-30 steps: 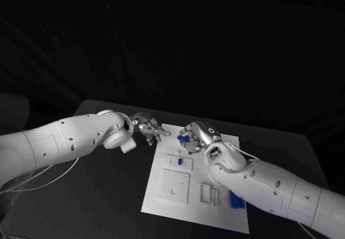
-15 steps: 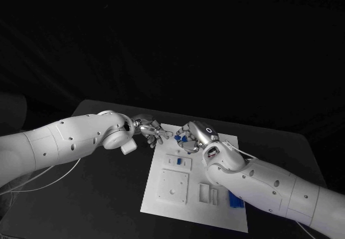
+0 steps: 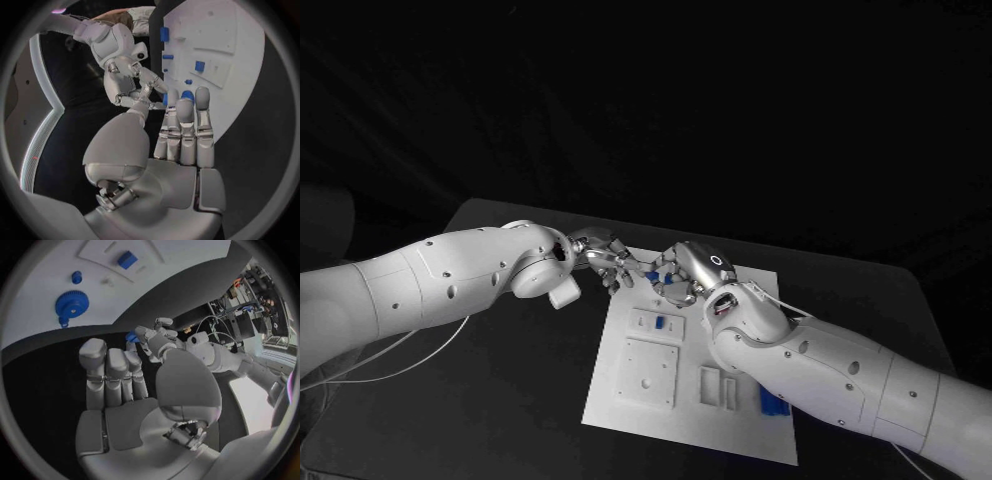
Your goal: Assemble the parts on the task board
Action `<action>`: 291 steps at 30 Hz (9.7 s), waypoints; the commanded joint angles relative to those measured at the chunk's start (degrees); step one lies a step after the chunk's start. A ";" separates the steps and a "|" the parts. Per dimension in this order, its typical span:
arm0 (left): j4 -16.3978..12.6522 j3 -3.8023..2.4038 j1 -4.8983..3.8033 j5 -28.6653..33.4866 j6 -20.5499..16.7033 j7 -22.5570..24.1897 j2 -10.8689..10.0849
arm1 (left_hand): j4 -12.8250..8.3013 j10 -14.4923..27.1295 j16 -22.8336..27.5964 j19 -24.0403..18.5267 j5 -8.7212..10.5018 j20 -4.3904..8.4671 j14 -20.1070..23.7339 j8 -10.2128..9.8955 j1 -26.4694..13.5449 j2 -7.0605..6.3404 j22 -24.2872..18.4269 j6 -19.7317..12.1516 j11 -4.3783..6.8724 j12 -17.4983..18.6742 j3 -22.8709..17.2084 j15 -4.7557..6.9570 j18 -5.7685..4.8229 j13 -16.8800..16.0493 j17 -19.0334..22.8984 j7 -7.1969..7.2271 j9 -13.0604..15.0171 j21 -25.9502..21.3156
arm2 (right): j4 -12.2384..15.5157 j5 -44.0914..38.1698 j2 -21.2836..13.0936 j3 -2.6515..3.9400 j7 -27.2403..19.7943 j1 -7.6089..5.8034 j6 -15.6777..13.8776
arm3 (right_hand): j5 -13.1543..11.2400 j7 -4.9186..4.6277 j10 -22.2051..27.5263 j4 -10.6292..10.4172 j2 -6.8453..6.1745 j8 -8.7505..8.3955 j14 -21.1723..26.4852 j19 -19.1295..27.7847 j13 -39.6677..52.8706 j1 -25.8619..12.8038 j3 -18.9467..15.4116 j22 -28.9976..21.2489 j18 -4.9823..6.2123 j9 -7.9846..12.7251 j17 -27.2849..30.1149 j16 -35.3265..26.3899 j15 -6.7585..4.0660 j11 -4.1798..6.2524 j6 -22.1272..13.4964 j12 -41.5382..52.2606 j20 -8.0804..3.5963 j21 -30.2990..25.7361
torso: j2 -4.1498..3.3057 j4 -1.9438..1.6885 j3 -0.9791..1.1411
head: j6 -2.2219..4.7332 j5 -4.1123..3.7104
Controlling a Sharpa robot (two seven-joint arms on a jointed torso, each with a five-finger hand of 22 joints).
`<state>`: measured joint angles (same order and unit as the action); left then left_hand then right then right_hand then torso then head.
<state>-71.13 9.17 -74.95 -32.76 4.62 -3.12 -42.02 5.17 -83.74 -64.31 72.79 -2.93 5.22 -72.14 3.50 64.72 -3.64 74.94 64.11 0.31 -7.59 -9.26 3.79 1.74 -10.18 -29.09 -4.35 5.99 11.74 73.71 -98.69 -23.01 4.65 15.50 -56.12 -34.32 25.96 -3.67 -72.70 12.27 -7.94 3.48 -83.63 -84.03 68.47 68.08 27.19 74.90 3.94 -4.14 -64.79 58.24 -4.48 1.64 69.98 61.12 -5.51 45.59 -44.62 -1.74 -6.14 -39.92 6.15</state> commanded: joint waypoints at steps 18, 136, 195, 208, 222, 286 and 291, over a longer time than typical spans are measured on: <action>0.32 -0.04 0.00 -0.16 -0.56 -0.10 -0.24 | -2.28 -1.34 -1.07 -0.02 -2.75 0.16 0.58 0.26 0.42 0.66 0.97 1.94 0.72 -1.97 0.14 0.41 -0.49 -1.07 0.69 0.97 7.90 -0.23 | 0.34 -0.40 -0.19 0.02 -0.51 0.01 0.39 | -0.02 -0.02 -0.13 0.00 0.58 0.14 0.09 -2.15 0.11 -0.15 0.04 5.71 -0.37 -0.10 -0.06 0.00 -0.37 0.09 0.53 -0.11 -0.59 0.16 | 0.00 -0.06 -0.09 | -0.27 -0.17; -3.37 0.05 0.67 -4.30 -9.93 -0.89 0.30 | -16.78 -2.81 -6.14 -2.34 -25.59 1.48 -0.76 0.22 -2.86 7.22 1.23 6.01 2.09 -5.79 -12.61 1.85 -0.08 -1.01 0.29 3.41 33.45 10.10 | 4.64 5.06 -5.20 1.60 -2.99 0.06 -2.18 | -4.11 -3.49 5.04 -4.29 -2.47 -0.20 1.79 -1.24 -4.90 3.20 -6.97 4.33 1.75 0.85 2.91 -4.22 1.13 -2.36 -19.04 -3.48 1.06 -7.95 | 0.65 0.29 0.19 | -0.61 -0.13; -2.41 4.58 11.37 -27.16 -29.47 -20.07 5.56 | -16.16 -3.13 -9.56 0.05 -30.80 2.77 -6.83 0.29 -3.47 2.81 1.06 12.74 3.90 -22.12 -12.35 3.65 0.01 -8.02 -9.94 5.84 38.10 14.73 | -10.68 51.70 -12.62 13.13 -26.92 -5.46 10.96 | 2.23 -4.06 0.14 -0.57 4.58 0.08 4.32 10.19 -64.56 1.00 -12.12 -63.96 1.17 0.47 48.23 -54.36 5.92 -5.04 -10.65 -51.21 5.90 -39.22 | 6.13 2.57 3.90 | -6.94 1.77; -0.87 4.58 12.34 -28.11 -31.16 -20.46 6.80 | -15.92 -3.13 -9.39 0.14 -30.40 2.85 -7.06 0.32 -3.45 2.70 1.04 12.92 3.93 -22.35 -12.21 3.74 0.02 -8.04 -10.11 5.91 38.07 14.89 | -10.60 51.65 -12.54 13.13 -26.69 -5.47 11.29 | 2.94 -4.09 0.39 -0.45 4.61 0.08 4.51 10.66 -64.57 0.79 -11.89 -65.71 1.19 0.47 48.56 -54.35 6.01 -5.13 -10.67 -51.22 5.99 -38.05 | 6.04 2.39 3.78 | -7.21 1.55; -0.79 4.57 12.66 -28.31 -29.35 -21.02 7.30 | -15.57 -3.13 -9.32 0.11 -30.33 2.87 -7.18 0.33 -3.11 2.48 1.02 13.02 3.94 -22.58 -12.10 3.74 -0.04 -8.04 -10.47 5.95 38.19 14.92 | -10.68 51.17 -12.42 13.13 -26.23 -5.47 12.59 | 3.45 -4.12 0.56 -0.39 4.57 0.08 4.73 10.98 -64.57 0.65 -11.67 -66.32 1.18 0.47 48.71 -54.37 6.10 -5.20 -10.67 -51.25 6.08 -37.75 | 5.96 2.29 3.68 | -7.53 1.30; -1.08 4.56 12.75 -30.53 -24.63 -24.02 7.83 | -15.42 -3.14 -9.51 0.28 -30.09 3.00 -7.80 0.35 -2.94 2.50 1.05 13.22 4.03 -23.37 -12.09 3.78 -0.22 -8.18 -10.81 6.05 38.95 15.44 | -11.00 50.52 -11.92 13.13 -26.06 -5.45 14.20 | 4.60 -4.14 0.93 -0.31 4.63 0.07 5.06 11.38 -64.57 0.16 -11.71 -68.29 1.23 0.47 49.01 -54.34 6.24 -5.32 -10.69 -51.21 6.27 -36.96 | 5.81 1.99 3.57 | -8.39 1.08; -0.97 4.56 12.75 -30.66 -24.42 -24.08 7.88 | -15.35 -3.09 -9.94 0.33 -29.94 3.00 -8.00 0.37 -2.96 2.52 1.07 13.51 4.10 -23.95 -11.96 3.79 -0.25 -8.41 -11.30 6.16 39.40 15.61 | -11.06 50.50 -11.84 13.12 -26.04 -5.44 14.26 | 4.60 -4.14 0.93 -0.31 4.63 0.07 5.06 11.38 -64.57 0.16 -11.71 -68.29 1.23 0.47 49.01 -54.34 6.24 -5.32 -10.69 -51.21 6.27 -36.96 | 5.79 2.01 3.57 | -8.50 1.06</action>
<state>-72.12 13.48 -62.55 -63.37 -22.01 -26.11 -34.25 -10.08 -85.19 -74.02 72.81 -32.78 8.29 -79.76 3.49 61.39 -1.18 74.92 68.89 2.96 -31.33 -21.00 7.44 1.74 -18.54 -40.34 -4.51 45.32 27.05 62.66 -47.66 -34.92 17.74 -10.26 -61.56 -21.01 30.18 -7.52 -72.18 11.94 -3.47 3.59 -79.01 -73.08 3.99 68.76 15.20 6.66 6.06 -3.63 -15.87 4.16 1.75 -3.79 59.20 10.09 0.71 8.31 -38.81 0.27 -2.58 -48.36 7.22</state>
